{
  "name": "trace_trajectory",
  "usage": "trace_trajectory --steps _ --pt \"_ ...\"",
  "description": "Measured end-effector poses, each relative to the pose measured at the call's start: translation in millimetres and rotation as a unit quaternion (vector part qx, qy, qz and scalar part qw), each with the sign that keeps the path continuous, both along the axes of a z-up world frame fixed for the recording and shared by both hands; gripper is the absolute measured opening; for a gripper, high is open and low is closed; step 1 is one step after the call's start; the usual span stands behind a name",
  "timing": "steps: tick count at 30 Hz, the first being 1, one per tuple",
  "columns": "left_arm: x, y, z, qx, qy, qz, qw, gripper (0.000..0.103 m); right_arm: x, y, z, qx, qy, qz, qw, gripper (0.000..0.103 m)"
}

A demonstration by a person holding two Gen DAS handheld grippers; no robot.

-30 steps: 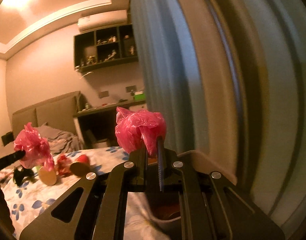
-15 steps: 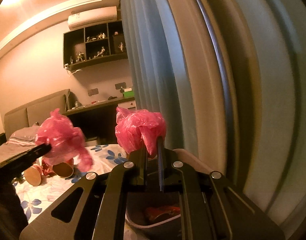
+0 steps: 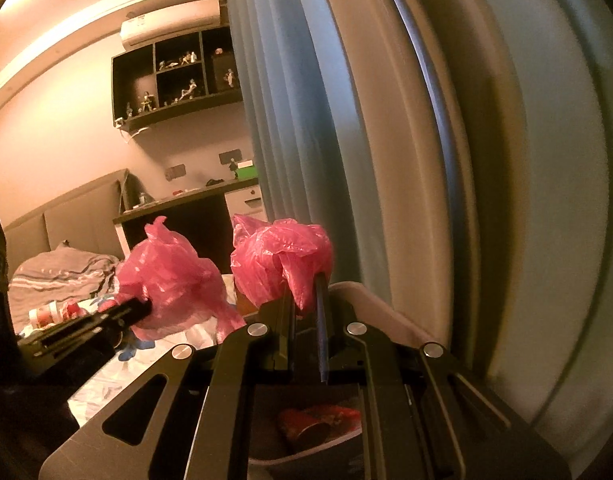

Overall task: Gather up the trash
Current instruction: 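Carry both pink bags over the grey bin with both tools, then open the right tool over the bin while the left tool releases its pink bag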

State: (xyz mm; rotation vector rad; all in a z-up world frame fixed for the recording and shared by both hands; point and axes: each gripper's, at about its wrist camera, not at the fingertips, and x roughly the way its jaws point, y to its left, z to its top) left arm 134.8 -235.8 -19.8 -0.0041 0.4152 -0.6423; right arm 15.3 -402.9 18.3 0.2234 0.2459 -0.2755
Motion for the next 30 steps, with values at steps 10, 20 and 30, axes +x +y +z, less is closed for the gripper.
trace_trajectory --steps 10,20,30 --pt "11 -14 -18 0.006 0.023 -0.006 0.9997 0.003 10 -4 -5 0.002 0.006 0.004 1.000 0.010" --pt "17 -26 -27 0.013 0.036 -0.013 0.9992 0.003 14 -7 -10 0.002 0.010 0.006 1.000 0.011" --pt "20 -35 -34 0.012 0.050 -0.025 0.9983 0.003 15 -7 -11 0.005 0.011 0.008 1.000 0.021"
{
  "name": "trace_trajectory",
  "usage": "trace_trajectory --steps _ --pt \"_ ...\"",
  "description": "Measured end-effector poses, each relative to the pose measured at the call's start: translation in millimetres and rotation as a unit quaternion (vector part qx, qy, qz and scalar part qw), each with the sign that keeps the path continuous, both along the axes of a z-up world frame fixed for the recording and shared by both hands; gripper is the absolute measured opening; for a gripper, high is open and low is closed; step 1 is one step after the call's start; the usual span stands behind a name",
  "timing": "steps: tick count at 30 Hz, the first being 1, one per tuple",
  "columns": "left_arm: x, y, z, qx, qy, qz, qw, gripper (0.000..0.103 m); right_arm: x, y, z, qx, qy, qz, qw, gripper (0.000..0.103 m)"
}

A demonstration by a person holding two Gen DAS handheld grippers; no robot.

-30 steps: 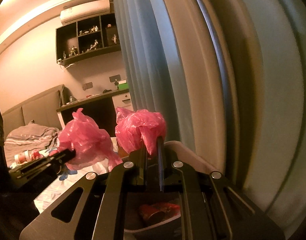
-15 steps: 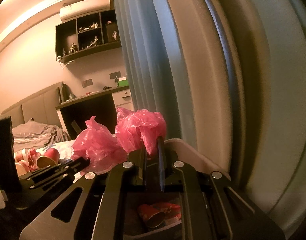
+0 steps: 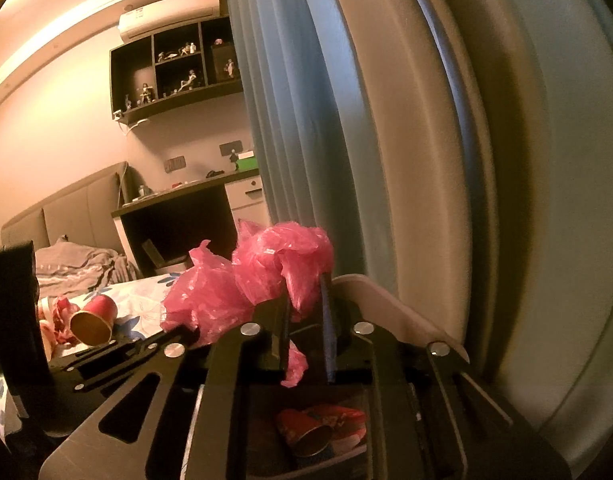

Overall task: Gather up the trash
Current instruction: 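Open the right tool over the bin while the left tool releases its pink bag, then move both open tools back to the trash pile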

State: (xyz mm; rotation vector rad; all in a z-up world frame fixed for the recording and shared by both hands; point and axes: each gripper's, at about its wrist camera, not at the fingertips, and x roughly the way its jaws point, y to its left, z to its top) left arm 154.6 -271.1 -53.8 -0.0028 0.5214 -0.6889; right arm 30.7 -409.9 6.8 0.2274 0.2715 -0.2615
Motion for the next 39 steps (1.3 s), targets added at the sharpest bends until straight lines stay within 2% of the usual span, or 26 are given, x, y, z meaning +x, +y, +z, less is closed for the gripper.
trace_trajectory --steps 3,4,6,8,11,14,18,25,30,39 --pt "1 -2 -3 -0.001 0.007 -0.011 0.9999 0.006 -1 -1 0 0.004 -0.003 0.000 1.000 0.035" --pt "1 -2 -4 0.000 0.010 -0.012 0.9999 0.012 -1 -1 0 0.003 -0.005 -0.001 1.000 0.035" --pt "4 0 -7 -0.001 0.017 -0.008 0.9998 0.024 -2 -2 1 0.003 -0.006 -0.002 1.000 0.038" --pt "6 7 -10 -0.010 0.024 0.005 0.9996 0.055 -4 -2 1 0.004 -0.009 -0.004 1.000 0.040" --pt "6 19 -10 -0.033 0.029 0.024 0.9987 0.073 -9 0 2 0.003 -0.015 -0.007 1.000 0.048" --pt "4 28 -9 -0.035 0.030 0.033 0.9984 0.080 -15 3 4 0.004 -0.021 -0.008 1.000 0.055" --pt "-2 49 -7 -0.034 0.023 0.063 0.9972 0.088 -21 7 8 0.002 -0.031 -0.007 0.999 0.071" --pt "-17 109 -4 -0.020 -0.006 0.152 0.9882 0.094 -26 31 7 -0.009 -0.036 0.011 0.999 0.079" --pt "-29 168 -5 -0.002 -0.022 0.230 0.9730 0.094 -20 57 3 -0.002 -0.025 0.047 0.999 0.080" --pt "-53 278 2 0.014 -0.042 0.357 0.9332 0.094 0 138 -2 -0.007 -0.002 0.138 0.990 0.080"
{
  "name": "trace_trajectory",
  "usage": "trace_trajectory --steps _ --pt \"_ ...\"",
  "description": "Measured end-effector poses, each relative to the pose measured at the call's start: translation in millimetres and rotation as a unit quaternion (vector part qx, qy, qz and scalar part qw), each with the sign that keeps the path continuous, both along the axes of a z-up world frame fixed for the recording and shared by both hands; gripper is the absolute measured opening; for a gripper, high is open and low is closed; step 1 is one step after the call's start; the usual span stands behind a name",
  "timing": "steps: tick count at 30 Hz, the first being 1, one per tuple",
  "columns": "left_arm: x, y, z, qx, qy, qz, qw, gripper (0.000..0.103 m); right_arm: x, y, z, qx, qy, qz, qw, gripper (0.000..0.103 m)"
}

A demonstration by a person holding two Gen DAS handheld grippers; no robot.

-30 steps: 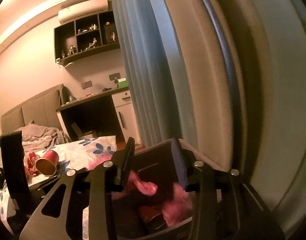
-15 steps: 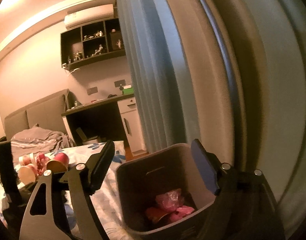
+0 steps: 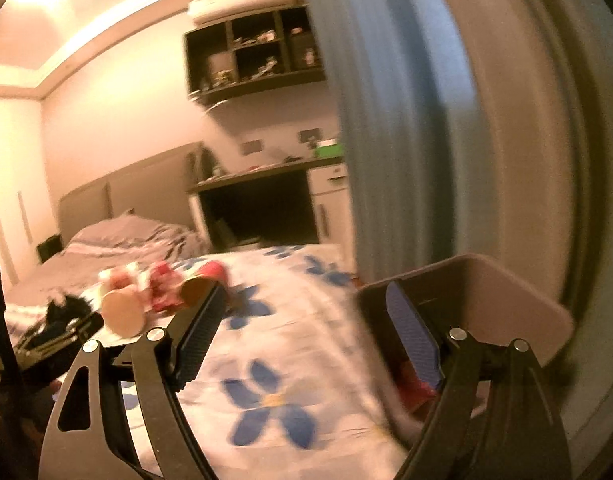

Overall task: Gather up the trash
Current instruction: 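Move both open tools back to the trash pile, then grasp the black plastic bag with the left tool while the right tool grasps the white paper cup rim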

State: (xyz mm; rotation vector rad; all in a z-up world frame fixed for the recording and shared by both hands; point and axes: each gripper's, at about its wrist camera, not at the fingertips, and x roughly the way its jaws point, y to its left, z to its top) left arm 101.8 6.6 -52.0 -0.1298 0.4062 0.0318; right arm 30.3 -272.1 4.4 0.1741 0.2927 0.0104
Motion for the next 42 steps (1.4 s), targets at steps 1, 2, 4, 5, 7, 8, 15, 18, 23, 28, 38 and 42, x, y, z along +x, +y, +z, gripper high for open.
trace_trajectory --steps 1,2,4,5,7,8,15,18,23,28,38,42 --pt "-3 15 0 -0.001 0.000 0.017 0.9999 0.094 2 10 -1 -0.001 0.002 0.011 1.000 0.080" --pt "-5 28 1 -0.005 -0.001 0.030 0.9995 0.094 6 23 -2 -0.004 0.005 0.024 1.000 0.080" --pt "-8 54 2 -0.009 -0.002 0.055 0.9984 0.094 11 41 -4 -0.008 0.006 0.044 0.999 0.080" --pt "-9 65 2 -0.010 -0.003 0.067 0.9977 0.094 16 54 -5 -0.012 0.009 0.057 0.998 0.080" --pt "-12 88 3 -0.011 -0.003 0.086 0.9962 0.094 25 74 -8 -0.019 0.015 0.077 0.997 0.080" --pt "-14 99 3 -0.012 -0.003 0.096 0.9953 0.094 29 79 -9 -0.020 0.017 0.084 0.996 0.080" --pt "-18 157 1 -0.009 -0.005 0.141 0.9900 0.094 76 143 -18 -0.049 0.045 0.138 0.988 0.069" --pt "-12 175 -1 -0.009 -0.001 0.148 0.9889 0.094 96 163 -25 -0.060 0.066 0.152 0.984 0.065" --pt "0 191 -2 -0.006 0.006 0.150 0.9886 0.094 126 184 -36 -0.077 0.106 0.164 0.978 0.061" --pt "16 201 -5 -0.013 0.014 0.140 0.9900 0.094 148 193 -42 -0.087 0.134 0.165 0.973 0.054" --pt "50 222 -14 -0.045 0.046 0.106 0.9923 0.094 152 207 -46 -0.099 0.142 0.191 0.966 0.004" --pt "64 231 -21 -0.074 0.066 0.088 0.9912 0.088 139 203 -40 -0.100 0.125 0.192 0.968 0.004"
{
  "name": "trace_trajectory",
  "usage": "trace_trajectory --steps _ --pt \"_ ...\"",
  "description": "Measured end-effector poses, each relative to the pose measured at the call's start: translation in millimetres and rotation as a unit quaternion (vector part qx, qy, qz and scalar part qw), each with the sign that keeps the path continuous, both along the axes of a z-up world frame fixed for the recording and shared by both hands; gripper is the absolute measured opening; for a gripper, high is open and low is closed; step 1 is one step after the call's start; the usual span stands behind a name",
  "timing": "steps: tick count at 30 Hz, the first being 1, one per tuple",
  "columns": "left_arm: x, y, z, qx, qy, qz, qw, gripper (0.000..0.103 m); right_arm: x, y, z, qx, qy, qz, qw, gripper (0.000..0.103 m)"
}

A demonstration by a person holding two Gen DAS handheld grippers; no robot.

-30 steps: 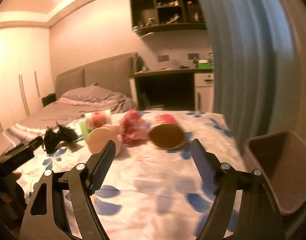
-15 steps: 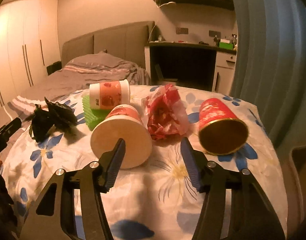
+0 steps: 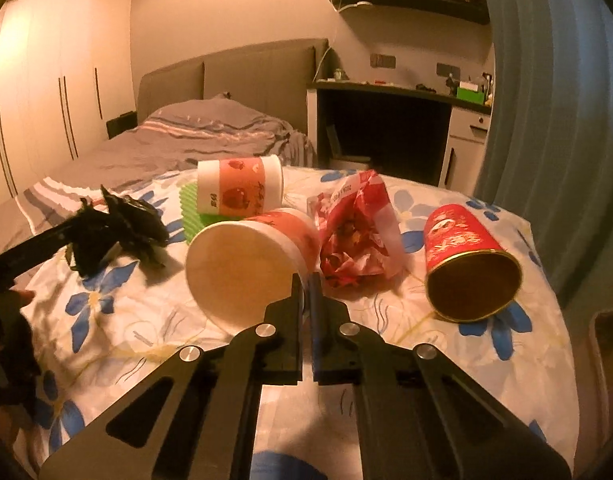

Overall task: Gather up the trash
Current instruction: 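Grasp the black plastic bag with the left tool while the right tool grasps the white paper cup rim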

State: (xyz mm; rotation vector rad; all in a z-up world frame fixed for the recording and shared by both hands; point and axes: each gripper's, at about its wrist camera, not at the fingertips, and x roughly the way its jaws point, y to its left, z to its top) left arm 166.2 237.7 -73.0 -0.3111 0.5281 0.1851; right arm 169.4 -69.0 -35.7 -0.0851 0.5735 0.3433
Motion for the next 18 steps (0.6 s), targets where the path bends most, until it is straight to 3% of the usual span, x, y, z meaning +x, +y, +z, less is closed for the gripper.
trace_trajectory --steps 6,10,13,18 --pt "15 3 -15 -0.038 0.035 -0.035 0.9980 0.050 -30 -12 8 0.007 -0.021 0.003 1.000 0.004" --pt "14 0 -20 -0.047 0.043 -0.044 0.9970 0.011 -49 -20 13 0.010 -0.033 0.001 0.999 0.004" --pt "8 -3 -20 -0.049 0.040 -0.044 0.9970 0.003 -62 -28 15 0.019 -0.036 -0.004 0.999 0.004" --pt "-15 -11 -13 -0.044 0.022 -0.035 0.9982 0.001 -80 -43 21 0.033 -0.044 -0.017 0.998 0.004"
